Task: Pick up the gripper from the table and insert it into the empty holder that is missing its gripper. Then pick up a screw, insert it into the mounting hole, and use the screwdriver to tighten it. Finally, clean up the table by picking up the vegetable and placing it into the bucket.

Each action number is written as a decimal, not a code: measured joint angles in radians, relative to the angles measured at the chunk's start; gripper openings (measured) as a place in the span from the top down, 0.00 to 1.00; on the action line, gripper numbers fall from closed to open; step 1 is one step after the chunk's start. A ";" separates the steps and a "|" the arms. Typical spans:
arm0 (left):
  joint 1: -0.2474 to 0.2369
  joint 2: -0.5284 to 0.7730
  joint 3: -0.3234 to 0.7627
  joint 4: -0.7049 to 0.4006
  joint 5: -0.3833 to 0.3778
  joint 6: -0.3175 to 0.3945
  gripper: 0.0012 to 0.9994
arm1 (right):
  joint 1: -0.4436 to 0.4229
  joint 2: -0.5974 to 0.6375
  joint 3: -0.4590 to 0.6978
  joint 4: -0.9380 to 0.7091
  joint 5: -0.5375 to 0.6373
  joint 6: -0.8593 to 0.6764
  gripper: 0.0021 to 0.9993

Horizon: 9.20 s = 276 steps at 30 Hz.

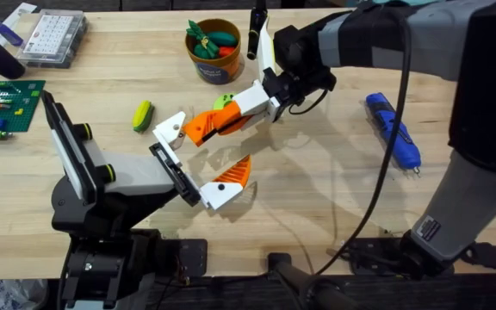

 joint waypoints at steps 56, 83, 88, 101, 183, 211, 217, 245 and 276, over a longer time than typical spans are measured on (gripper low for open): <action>0.002 0.001 0.001 -0.002 -0.008 0.000 0.01 | -0.001 -0.002 -0.001 -0.004 0.001 0.016 0.98; 0.002 0.001 0.001 -0.002 -0.011 0.000 0.01 | 0.012 -0.019 -0.001 0.114 0.020 0.121 0.98; 0.005 0.001 0.001 -0.002 -0.019 0.000 0.01 | 0.018 -0.018 -0.001 0.196 0.019 0.199 0.98; 0.014 0.001 0.002 -0.001 -0.051 0.001 0.01 | 0.049 -0.018 -0.001 0.352 0.024 0.350 0.98; 0.001 0.001 0.005 -0.022 0.102 -0.003 0.01 | 0.134 -0.018 0.003 0.431 0.144 0.475 0.01; 0.001 0.001 0.005 -0.023 0.106 -0.003 0.01 | -0.125 -0.018 0.000 -0.612 0.004 -0.616 0.01; 0.001 0.001 0.005 -0.023 0.106 -0.003 0.01 | -0.127 0.023 -0.068 -0.442 0.001 -0.556 0.01; 0.001 0.001 0.004 -0.023 0.106 -0.003 0.01 | -0.132 -0.144 -0.083 -0.129 0.389 -0.006 0.01; 0.001 0.001 0.004 -0.024 0.106 -0.003 0.01 | -0.140 -0.517 -0.765 1.202 0.391 1.087 0.01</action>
